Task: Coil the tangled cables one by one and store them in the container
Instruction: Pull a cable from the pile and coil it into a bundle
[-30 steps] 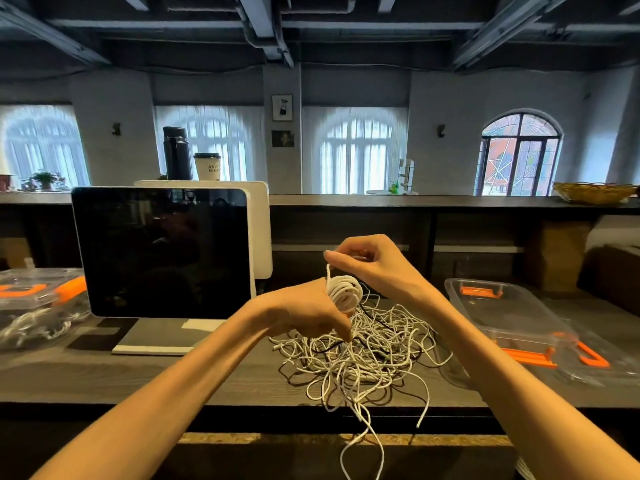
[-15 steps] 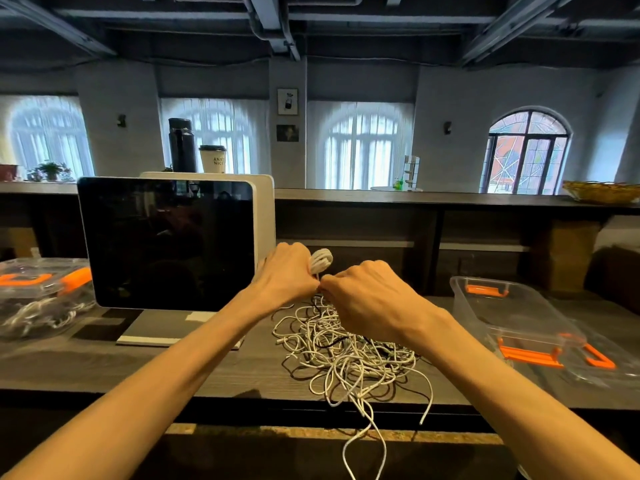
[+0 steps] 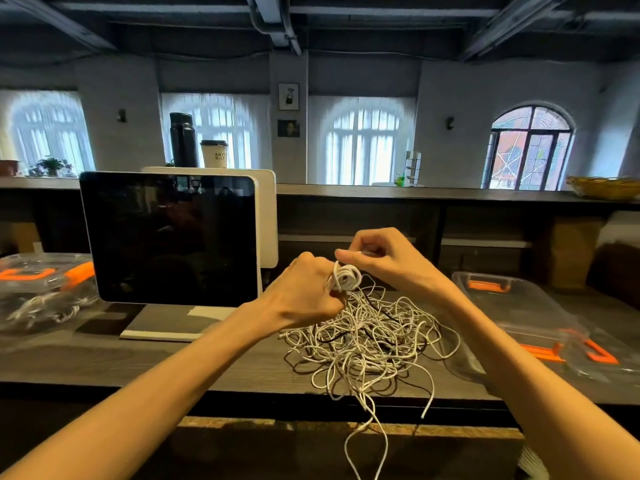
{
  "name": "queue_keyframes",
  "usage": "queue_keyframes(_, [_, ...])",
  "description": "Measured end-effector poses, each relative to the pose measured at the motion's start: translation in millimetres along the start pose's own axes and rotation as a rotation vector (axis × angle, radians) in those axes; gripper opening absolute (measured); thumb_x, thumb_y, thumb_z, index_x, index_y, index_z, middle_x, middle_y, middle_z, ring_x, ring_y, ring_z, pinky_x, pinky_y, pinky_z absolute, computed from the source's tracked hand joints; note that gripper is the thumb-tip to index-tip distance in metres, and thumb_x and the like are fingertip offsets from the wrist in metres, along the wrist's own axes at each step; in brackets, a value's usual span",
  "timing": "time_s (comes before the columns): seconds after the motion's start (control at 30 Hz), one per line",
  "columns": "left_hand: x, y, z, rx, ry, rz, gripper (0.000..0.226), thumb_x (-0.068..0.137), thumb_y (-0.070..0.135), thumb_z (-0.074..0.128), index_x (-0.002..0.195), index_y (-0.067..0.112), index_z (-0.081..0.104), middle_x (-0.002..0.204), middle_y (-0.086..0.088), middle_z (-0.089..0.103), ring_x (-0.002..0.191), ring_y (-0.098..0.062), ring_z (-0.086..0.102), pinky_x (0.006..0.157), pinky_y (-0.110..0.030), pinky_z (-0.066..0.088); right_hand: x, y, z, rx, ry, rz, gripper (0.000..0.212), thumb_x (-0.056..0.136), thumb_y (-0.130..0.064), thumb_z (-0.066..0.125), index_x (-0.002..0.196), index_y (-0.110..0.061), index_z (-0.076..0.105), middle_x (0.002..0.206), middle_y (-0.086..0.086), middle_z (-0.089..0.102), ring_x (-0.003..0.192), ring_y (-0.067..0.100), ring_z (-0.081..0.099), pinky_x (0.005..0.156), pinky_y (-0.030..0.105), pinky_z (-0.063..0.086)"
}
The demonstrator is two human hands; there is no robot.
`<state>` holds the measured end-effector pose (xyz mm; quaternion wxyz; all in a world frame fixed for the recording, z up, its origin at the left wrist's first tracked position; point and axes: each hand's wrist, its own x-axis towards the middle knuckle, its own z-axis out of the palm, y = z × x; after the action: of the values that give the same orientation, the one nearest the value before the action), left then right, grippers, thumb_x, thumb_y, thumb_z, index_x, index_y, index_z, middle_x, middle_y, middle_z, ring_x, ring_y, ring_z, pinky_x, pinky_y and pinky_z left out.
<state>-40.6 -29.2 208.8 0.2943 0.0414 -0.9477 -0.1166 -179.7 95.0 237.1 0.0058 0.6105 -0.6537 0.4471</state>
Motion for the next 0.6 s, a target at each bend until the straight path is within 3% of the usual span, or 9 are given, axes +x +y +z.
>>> queue_keyframes(0.07, [1.1, 2.7, -1.4, -0.084, 0.071, -0.040, 0.009, 0.075, 0.015, 0.066, 0.066, 0.012, 0.065, 0.057, -0.001, 0.061, 0.052, -0.021, 0.054, 0.052, -0.037, 0.047, -1.6, 6.2, 7.0, 0.063, -0.006, 0.055, 0.038, 0.094, -0.048, 0.065, 0.086, -0.012, 0.070, 0.078, 0.010, 0.071, 0.074, 0.030, 0.066, 0.067, 0.037, 0.051])
queue_keyframes(0.23, [15.7, -3.0, -7.2, -0.255, 0.111, -0.298, 0.006, 0.075, 0.012, 0.078, 0.079, 0.012, 0.075, 0.071, -0.004, 0.071, 0.069, -0.026, 0.069, 0.063, -0.045, 0.060, -3.0, 12.9, 18.6, 0.028, -0.045, 0.137, 0.032, 0.101, -0.042, 0.060, 0.098, -0.014, 0.075, 0.086, 0.001, 0.076, 0.080, 0.013, 0.070, 0.076, 0.033, 0.055])
queue_keyframes(0.37, [28.2, -7.2, -15.6, -0.412, 0.072, -0.438, 0.031, 0.075, -0.007, 0.074, 0.093, 0.014, 0.059, 0.091, -0.005, 0.060, 0.085, -0.021, 0.062, 0.063, -0.026, 0.054, -10.8, 6.1, 24.9, -0.267, -0.116, 0.031, 0.021, 0.105, -0.023, 0.051, 0.108, -0.019, 0.071, 0.089, -0.006, 0.072, 0.071, 0.008, 0.062, 0.069, 0.034, 0.050])
queue_keyframes(0.47, [28.1, -8.5, -15.5, -0.470, 0.023, -0.425, 0.032, 0.077, -0.014, 0.064, 0.098, 0.009, 0.068, 0.090, -0.007, 0.063, 0.082, -0.017, 0.060, 0.056, -0.019, 0.052, -15.7, -4.2, 27.3, -0.613, -0.139, -0.105, 0.016, 0.101, -0.020, 0.050, 0.111, -0.023, 0.063, 0.092, 0.000, 0.071, 0.073, 0.022, 0.063, 0.067, 0.038, 0.052])
queue_keyframes(0.6, [28.8, -14.4, 0.0, -0.222, 0.029, -0.409, 0.008, 0.089, 0.012, 0.074, 0.090, 0.020, 0.076, 0.085, -0.004, 0.071, 0.083, -0.020, 0.065, 0.072, -0.038, 0.057, -17.3, -24.3, 21.5, -0.919, -0.184, -0.248, 0.014, 0.104, -0.020, 0.047, 0.109, -0.017, 0.059, 0.071, 0.000, 0.052, 0.055, 0.018, 0.042, 0.061, 0.037, 0.040])
